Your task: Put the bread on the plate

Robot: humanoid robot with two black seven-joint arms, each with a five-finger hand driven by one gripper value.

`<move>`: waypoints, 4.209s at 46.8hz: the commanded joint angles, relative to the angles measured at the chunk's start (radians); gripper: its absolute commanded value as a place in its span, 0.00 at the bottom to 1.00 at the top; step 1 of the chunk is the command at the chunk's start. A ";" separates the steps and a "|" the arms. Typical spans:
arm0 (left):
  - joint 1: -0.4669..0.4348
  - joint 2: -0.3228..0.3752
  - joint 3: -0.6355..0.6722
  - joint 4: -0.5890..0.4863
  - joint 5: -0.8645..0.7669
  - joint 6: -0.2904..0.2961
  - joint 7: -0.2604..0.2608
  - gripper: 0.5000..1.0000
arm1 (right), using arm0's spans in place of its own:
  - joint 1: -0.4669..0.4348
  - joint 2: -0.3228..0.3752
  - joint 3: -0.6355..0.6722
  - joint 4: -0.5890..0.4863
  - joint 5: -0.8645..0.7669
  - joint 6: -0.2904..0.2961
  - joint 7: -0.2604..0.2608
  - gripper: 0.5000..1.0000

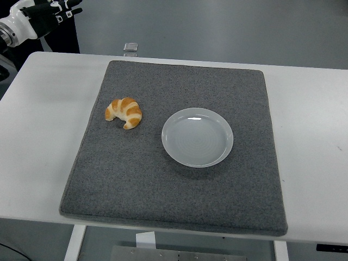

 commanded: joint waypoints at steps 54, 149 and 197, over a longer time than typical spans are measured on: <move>0.128 0.211 0.021 -0.540 1.031 0.183 -0.230 0.99 | 0.000 0.000 0.000 0.000 0.000 0.000 0.001 0.90; 0.175 -0.105 0.276 -0.348 1.406 0.553 -0.290 0.88 | 0.000 0.000 0.000 0.000 0.000 0.000 0.000 0.90; 0.145 -0.030 0.273 -0.415 1.400 0.551 -0.333 0.00 | 0.000 0.000 0.000 0.000 0.000 0.000 0.000 0.90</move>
